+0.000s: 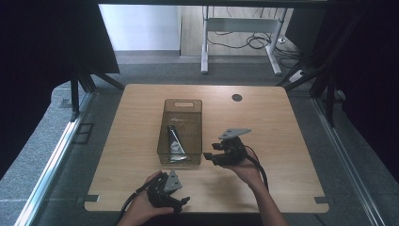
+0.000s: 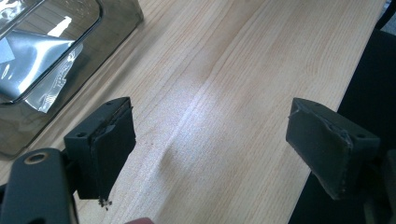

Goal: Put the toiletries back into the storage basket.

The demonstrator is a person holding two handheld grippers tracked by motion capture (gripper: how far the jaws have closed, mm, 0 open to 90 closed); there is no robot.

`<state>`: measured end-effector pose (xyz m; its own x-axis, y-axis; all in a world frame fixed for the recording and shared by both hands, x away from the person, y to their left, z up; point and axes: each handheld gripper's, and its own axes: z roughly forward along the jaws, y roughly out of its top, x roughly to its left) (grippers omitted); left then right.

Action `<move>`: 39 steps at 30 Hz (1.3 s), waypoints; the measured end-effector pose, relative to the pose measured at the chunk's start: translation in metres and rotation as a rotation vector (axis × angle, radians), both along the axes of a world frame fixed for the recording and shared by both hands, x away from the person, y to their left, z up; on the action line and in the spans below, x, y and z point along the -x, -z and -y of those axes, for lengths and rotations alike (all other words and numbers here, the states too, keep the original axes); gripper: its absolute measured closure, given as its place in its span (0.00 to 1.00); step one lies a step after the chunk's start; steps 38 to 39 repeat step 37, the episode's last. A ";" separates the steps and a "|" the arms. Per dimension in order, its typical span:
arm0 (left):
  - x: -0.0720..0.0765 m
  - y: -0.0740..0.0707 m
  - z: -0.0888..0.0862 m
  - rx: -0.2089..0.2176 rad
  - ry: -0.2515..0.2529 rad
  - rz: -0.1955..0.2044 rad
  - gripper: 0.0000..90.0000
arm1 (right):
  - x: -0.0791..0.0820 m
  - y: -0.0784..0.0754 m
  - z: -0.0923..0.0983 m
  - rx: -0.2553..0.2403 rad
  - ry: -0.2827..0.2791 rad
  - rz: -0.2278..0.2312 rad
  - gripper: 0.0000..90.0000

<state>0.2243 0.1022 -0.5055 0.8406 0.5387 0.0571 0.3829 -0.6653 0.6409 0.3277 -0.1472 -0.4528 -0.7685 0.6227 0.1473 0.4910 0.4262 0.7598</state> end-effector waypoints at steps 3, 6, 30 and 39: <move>0.000 0.001 0.000 -0.007 0.001 -0.002 0.18 | 0.009 0.005 0.015 -0.033 0.015 0.008 0.51; 0.000 0.001 0.000 -0.002 0.000 -0.003 0.18 | 0.014 0.013 0.026 -0.045 0.038 0.017 0.51; 0.000 0.000 -0.003 -0.002 -0.009 -0.007 0.18 | 0.025 0.055 0.063 0.003 0.116 -0.052 0.51; -0.001 0.002 -0.002 -0.007 -0.007 -0.012 0.18 | 0.026 0.055 0.065 -0.004 0.118 -0.055 0.51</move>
